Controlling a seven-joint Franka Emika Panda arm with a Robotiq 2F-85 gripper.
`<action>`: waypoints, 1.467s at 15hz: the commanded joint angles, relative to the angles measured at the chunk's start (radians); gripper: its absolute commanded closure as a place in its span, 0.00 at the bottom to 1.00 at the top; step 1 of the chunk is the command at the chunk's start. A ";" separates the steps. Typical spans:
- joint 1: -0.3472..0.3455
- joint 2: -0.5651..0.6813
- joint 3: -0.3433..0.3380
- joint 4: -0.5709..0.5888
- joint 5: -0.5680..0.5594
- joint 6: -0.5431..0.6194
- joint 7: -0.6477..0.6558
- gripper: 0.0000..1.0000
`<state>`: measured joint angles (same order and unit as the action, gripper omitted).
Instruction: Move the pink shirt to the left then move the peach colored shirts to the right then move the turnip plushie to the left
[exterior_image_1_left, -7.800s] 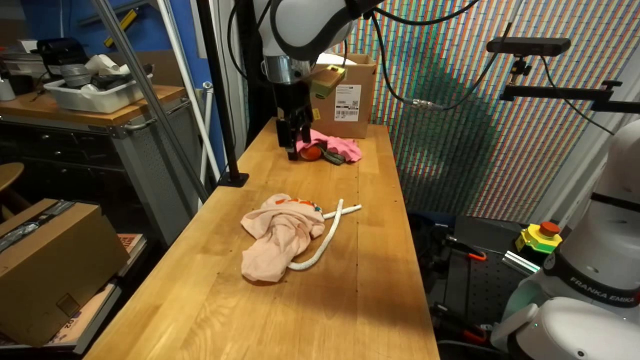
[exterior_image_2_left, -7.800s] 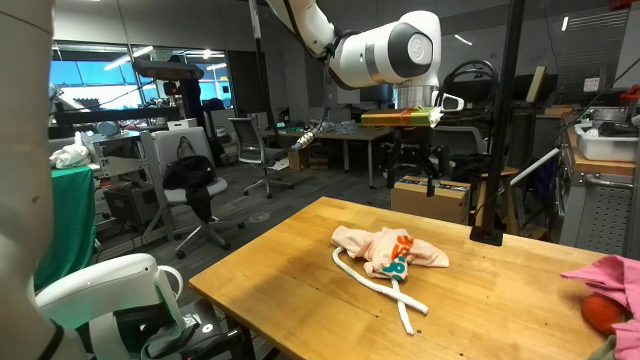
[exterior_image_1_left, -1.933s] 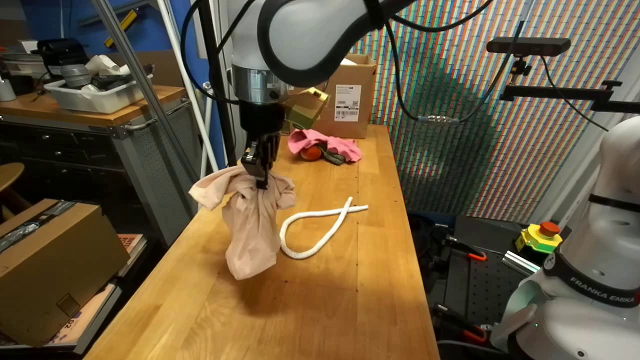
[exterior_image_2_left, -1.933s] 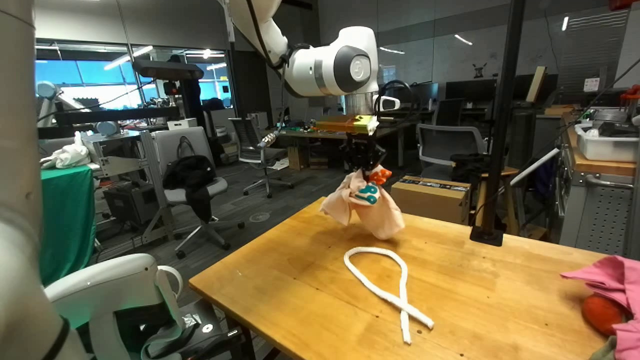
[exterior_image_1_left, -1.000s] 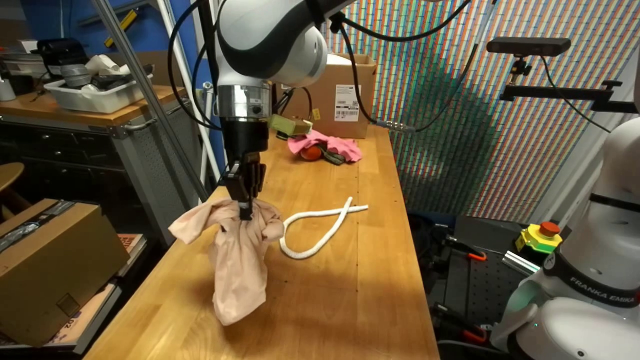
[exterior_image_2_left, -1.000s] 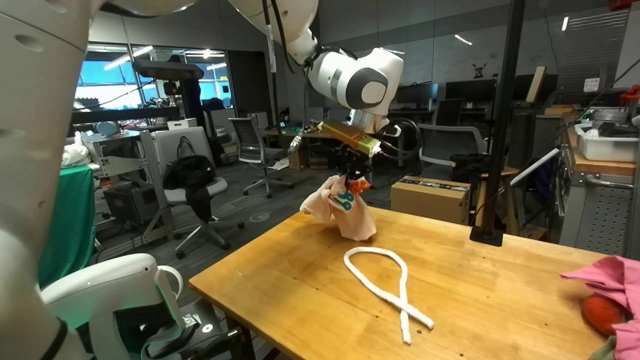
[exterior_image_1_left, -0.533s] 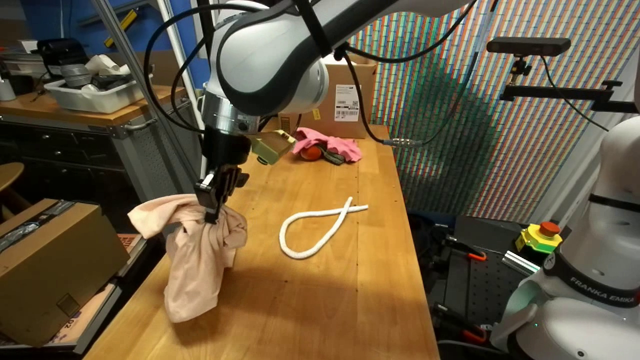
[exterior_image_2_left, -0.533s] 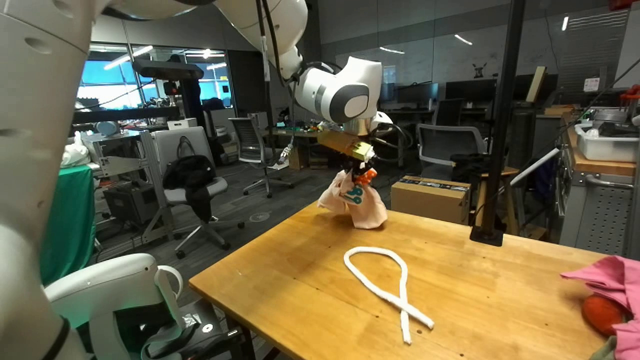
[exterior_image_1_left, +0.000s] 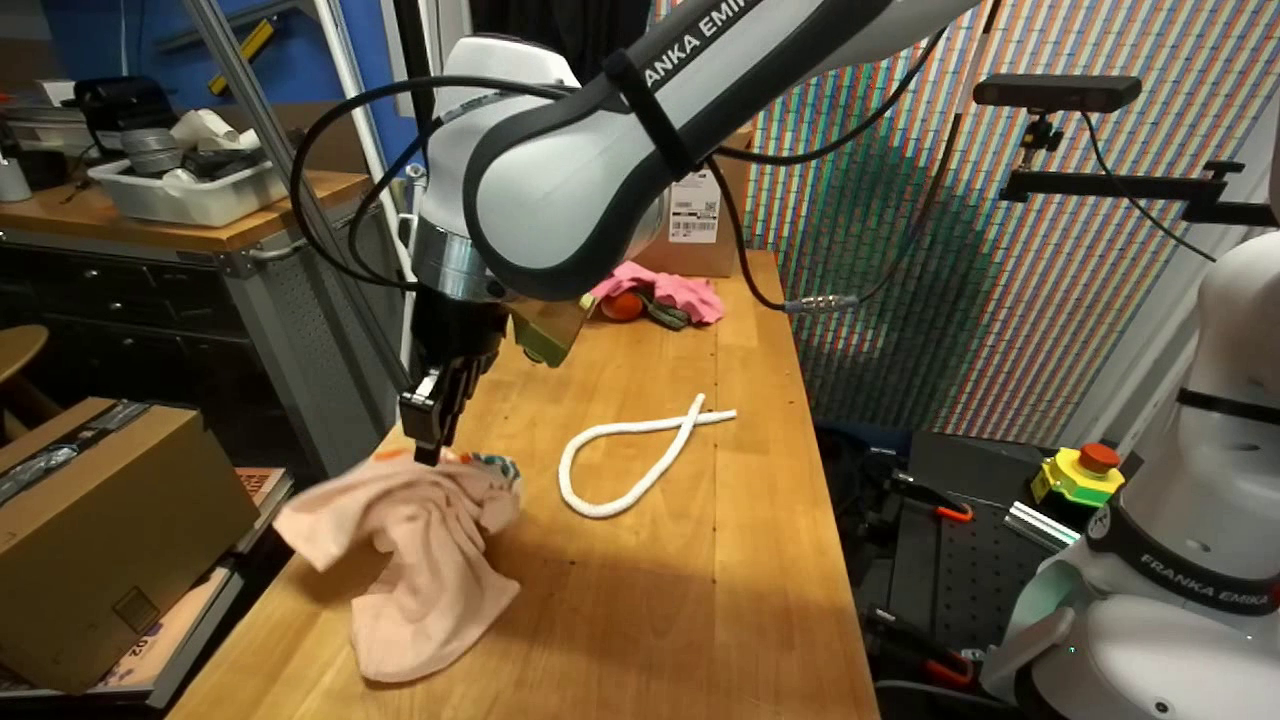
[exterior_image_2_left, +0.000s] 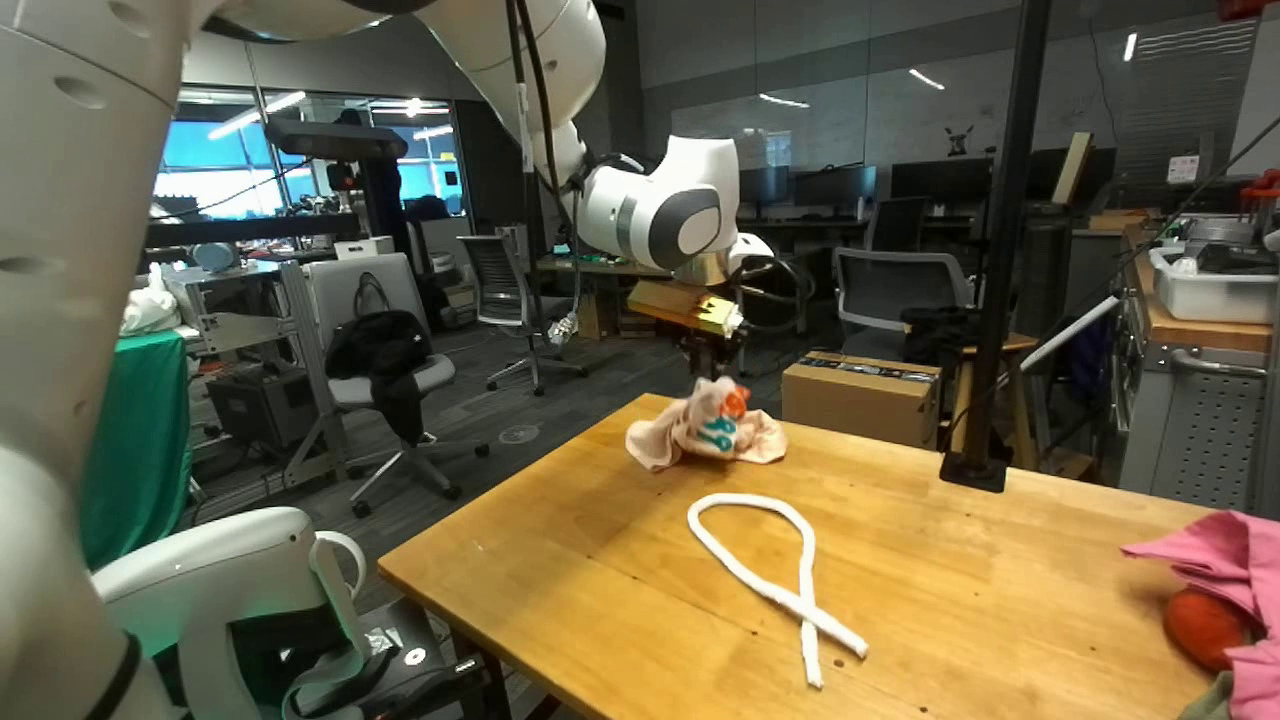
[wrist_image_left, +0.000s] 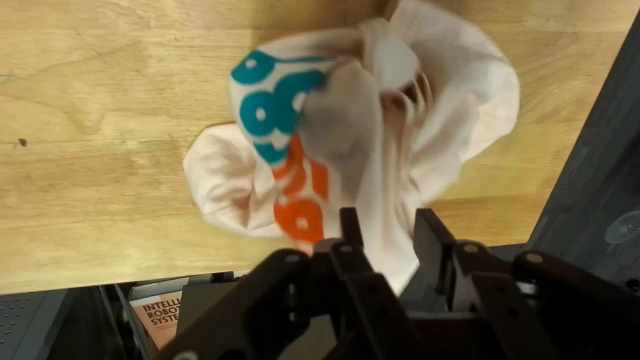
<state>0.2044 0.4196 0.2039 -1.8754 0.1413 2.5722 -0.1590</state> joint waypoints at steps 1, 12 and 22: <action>0.018 -0.011 -0.020 -0.012 -0.093 0.014 0.040 0.33; 0.089 -0.047 -0.236 0.048 -0.637 -0.220 0.337 0.00; 0.029 0.018 -0.280 0.094 -0.898 -0.496 0.409 0.00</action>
<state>0.2476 0.4144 -0.0847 -1.8192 -0.7001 2.1615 0.2823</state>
